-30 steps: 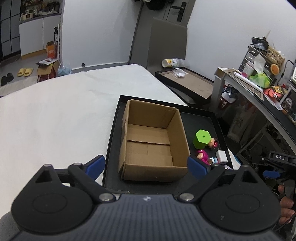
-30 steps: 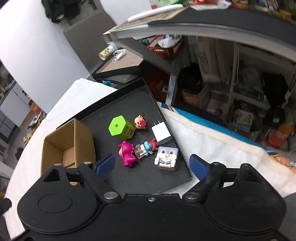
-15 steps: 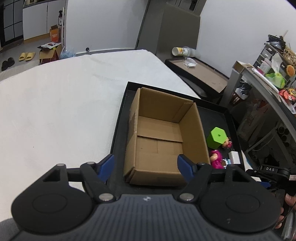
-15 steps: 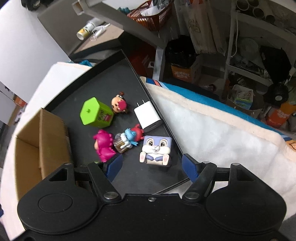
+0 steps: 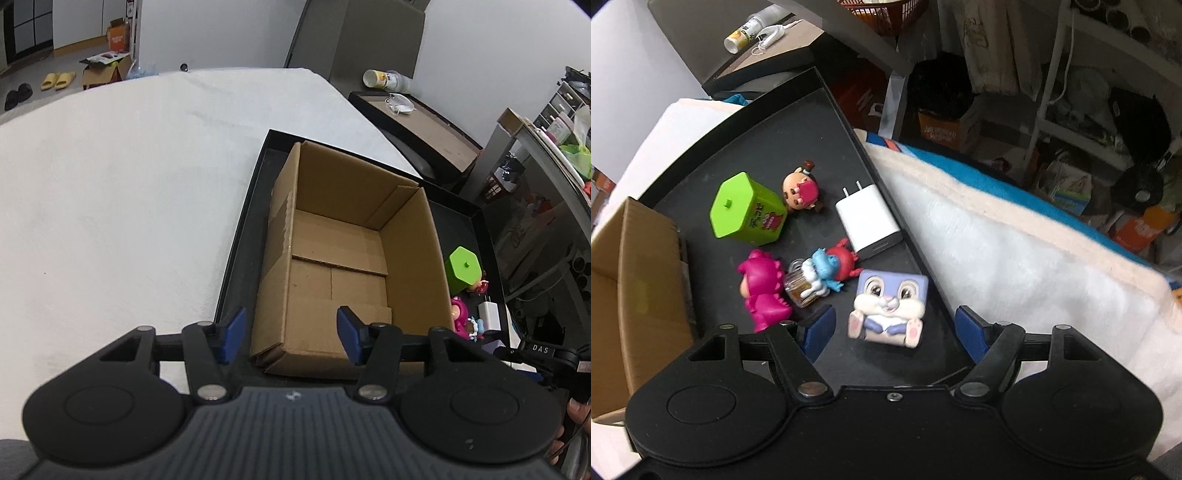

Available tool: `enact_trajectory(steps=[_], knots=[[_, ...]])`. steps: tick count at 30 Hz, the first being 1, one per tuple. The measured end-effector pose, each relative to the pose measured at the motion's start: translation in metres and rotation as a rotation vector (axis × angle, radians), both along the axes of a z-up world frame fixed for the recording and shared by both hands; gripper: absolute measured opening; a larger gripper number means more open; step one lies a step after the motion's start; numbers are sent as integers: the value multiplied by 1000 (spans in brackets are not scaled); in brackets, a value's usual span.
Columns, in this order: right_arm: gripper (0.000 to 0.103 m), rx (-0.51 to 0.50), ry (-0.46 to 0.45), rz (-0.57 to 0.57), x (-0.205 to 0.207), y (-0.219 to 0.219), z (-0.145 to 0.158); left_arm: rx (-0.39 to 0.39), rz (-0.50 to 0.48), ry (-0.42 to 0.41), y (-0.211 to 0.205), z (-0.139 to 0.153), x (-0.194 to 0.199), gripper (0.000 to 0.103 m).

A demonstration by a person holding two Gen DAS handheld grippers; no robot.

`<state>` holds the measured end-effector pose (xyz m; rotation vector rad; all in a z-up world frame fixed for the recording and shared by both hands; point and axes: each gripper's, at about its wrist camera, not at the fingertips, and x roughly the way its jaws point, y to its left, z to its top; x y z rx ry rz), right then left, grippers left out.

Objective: Organize rigid objects
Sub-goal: 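Move the right gripper down over the lavender bunny cube and close on it, then lift the bunny cube with the right gripper and lower it into the cardboard box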

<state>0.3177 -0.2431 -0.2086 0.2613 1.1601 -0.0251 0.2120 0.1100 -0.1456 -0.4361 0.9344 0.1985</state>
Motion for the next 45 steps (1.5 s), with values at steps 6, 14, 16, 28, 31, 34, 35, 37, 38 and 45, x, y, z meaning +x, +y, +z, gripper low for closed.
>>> enact_trajectory(steps=[6,14,16,28,31,34,35,37,38,45], knots=[[71,-5,15,-3,6,-1,-7,-2,-13,8,1,-9,9,46],[59,-37,10,-6,6,1,-16,-52,7,-1,7,-20,16,35],[58,-45,2,2,4,2,-14,-58,18,-15,10,-22,14,31],[54,-51,5,5,-10,5,11,-135,55,-87,30,-32,4,26],[22,-11,-19,14,-10,8,22,-154,48,-88,30,-36,5,26],[17,-32,-47,30,-8,16,32,-137,34,-89,28,-39,6,26],[17,-41,-49,27,-7,17,34,-140,31,-91,28,-40,6,26],[20,-57,-29,4,-6,18,35,-151,28,-98,30,-42,5,26],[21,-62,-17,-2,-5,17,35,-161,28,-98,32,-43,5,26],[67,-127,48,36,-2,31,12,-209,35,-100,41,-48,5,26]])
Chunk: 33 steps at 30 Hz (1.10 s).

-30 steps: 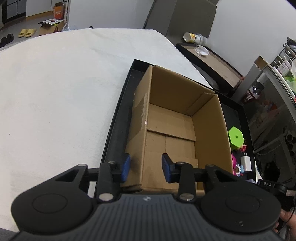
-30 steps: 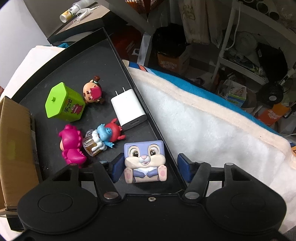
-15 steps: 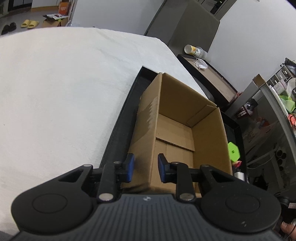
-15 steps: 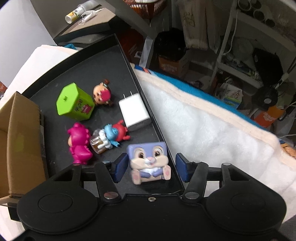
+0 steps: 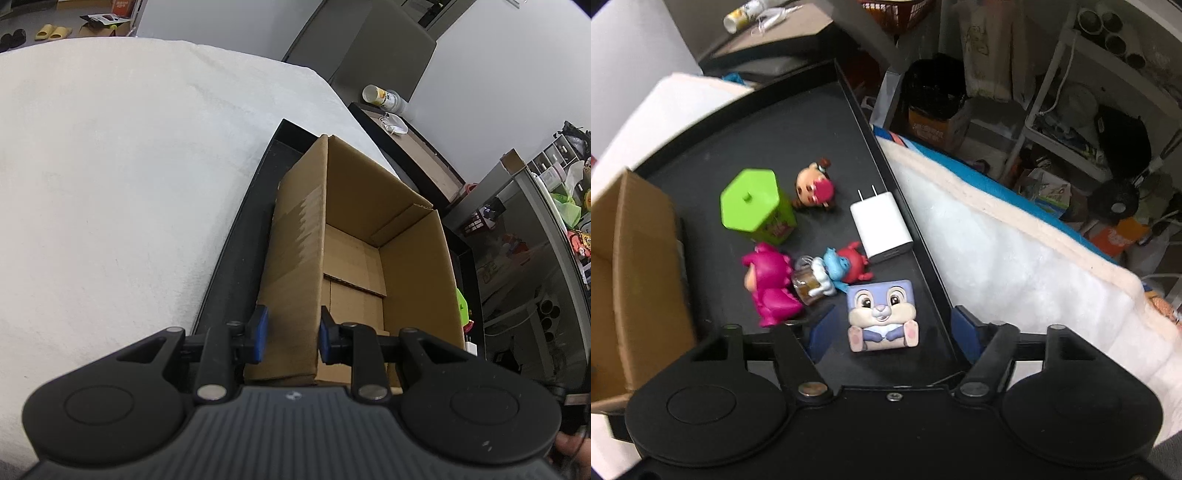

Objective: Organize rigid objects
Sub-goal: 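Lift the bunny cube with the right gripper and lower it into the cardboard box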

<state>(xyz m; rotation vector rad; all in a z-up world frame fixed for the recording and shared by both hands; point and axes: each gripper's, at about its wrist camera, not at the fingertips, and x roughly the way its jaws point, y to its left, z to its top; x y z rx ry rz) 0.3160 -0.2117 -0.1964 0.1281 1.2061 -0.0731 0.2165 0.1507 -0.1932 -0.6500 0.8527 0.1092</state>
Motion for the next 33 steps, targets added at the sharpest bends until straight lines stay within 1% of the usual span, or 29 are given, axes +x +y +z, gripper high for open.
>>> enact_trajectory(steps=[2,3,4,6,11,20,28,33], knots=[[58,5,20,11,2,4,-7,-1,-1,-3,1,0,-1,26],[44,5,29,18,3,5,-11,-2,-2,-4,1,0,-1,26],[43,0,28,20,3,6,-11,-2,-2,-5,1,0,-1,26],[43,-10,13,33,2,9,-8,0,-1,-9,1,0,-1,27],[43,6,-21,42,1,14,8,-17,2,-9,4,-2,-2,27],[43,34,-115,94,6,34,56,-4,-3,-19,2,0,-3,27],[43,54,-188,165,10,65,95,-3,11,-24,3,2,-5,27],[43,64,-230,210,10,92,113,-8,9,-22,4,2,-4,27]])
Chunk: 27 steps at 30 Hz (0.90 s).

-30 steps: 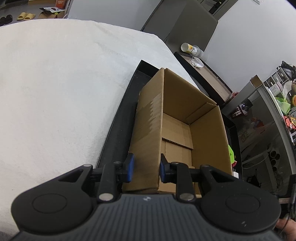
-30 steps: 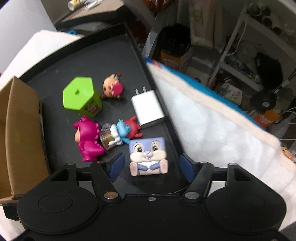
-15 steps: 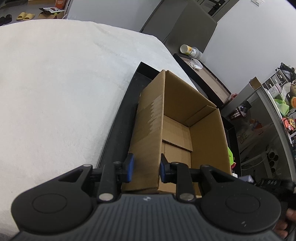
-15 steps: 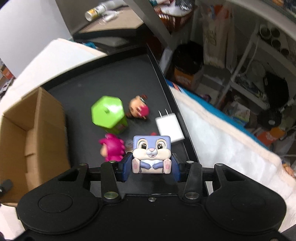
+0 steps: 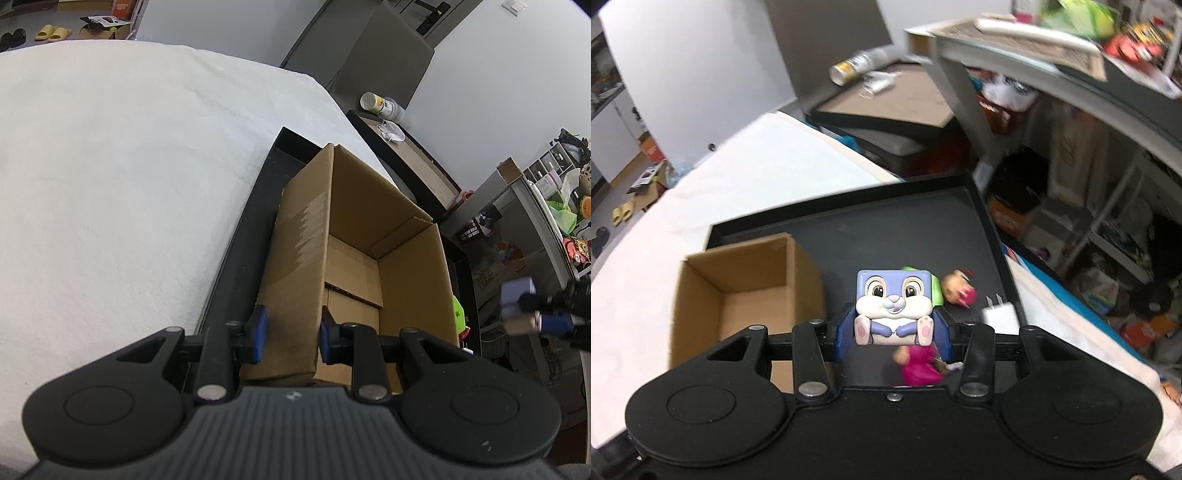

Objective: Organize rigid objects
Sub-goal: 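Lift the bunny cube with the right gripper and lower it into the cardboard box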

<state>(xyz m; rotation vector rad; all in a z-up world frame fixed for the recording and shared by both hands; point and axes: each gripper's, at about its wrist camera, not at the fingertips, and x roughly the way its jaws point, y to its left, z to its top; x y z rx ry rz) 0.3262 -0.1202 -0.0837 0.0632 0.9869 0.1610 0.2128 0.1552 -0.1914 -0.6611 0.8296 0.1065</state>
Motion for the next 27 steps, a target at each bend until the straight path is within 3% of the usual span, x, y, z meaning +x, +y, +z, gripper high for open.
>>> enact_trajectory(steps=[11,27], knots=[[43,18,-5,97,1,55,6,-20,-3,-6,2,-4,1,27],[43,-1,43,230,12,134,-24,-70,0,-26,10,-10,0,27]])
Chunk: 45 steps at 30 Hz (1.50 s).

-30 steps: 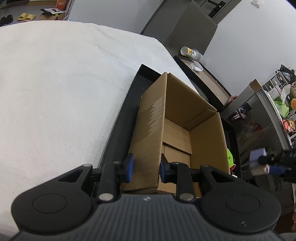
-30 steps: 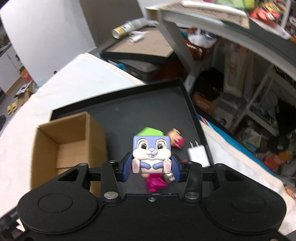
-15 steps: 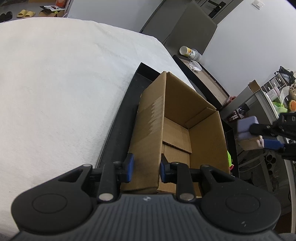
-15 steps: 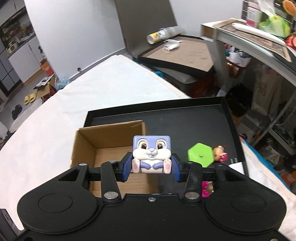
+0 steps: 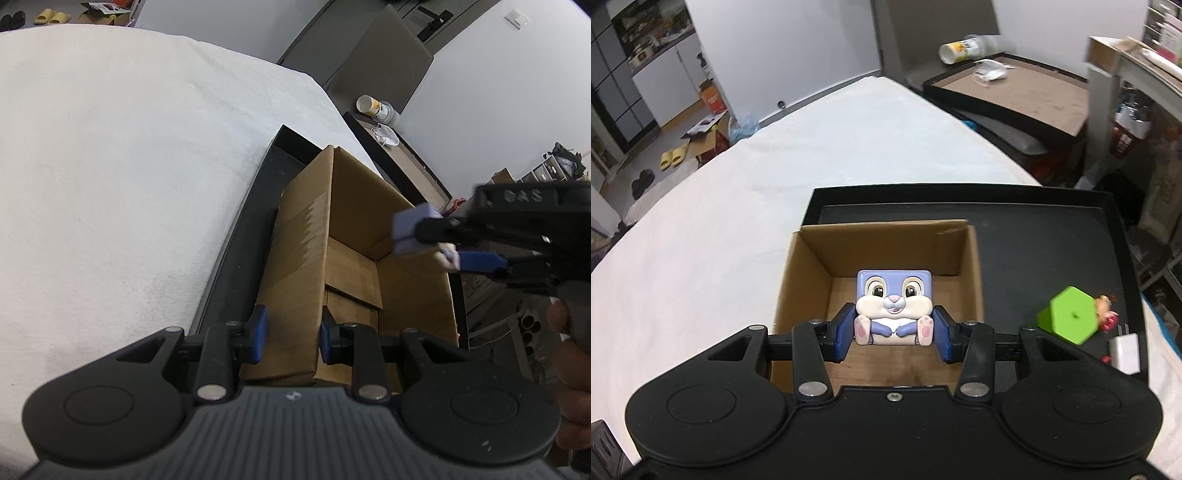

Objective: Organize rigid objects
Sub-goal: 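Lift the bunny cube with the right gripper and lower it into the cardboard box, then open the right gripper and withdraw it from the box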

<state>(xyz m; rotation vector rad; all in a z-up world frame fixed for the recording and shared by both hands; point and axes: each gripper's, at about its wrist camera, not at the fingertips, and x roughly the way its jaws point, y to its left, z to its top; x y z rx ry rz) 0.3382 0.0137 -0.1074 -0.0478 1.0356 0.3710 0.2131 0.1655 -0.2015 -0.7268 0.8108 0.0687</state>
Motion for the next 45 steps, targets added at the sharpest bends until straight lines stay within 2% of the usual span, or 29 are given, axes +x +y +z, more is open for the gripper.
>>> enact_trajectory(steps=[5,7,8,17,22,28,45], knots=[[44,38,-40,39,4,16,2,-12,-4,-8,2,-2,-1,27],[51,52,-47,49,4,17,4,-21,-2,-7,4,-2,-1,27],[51,57,-45,53,4,17,5,-27,-5,-7,4,-3,0,28],[53,33,-27,42,0,-8,8,-29,-4,-11,2,-2,-1,28],[58,31,-34,16,-6,-38,18,-24,-1,-10,1,-1,0,28],[59,3,-43,-12,-10,-77,22,-14,4,-8,0,0,-2,28],[59,20,3,-103,-6,-176,12,63,14,1,-11,6,-1,26]])
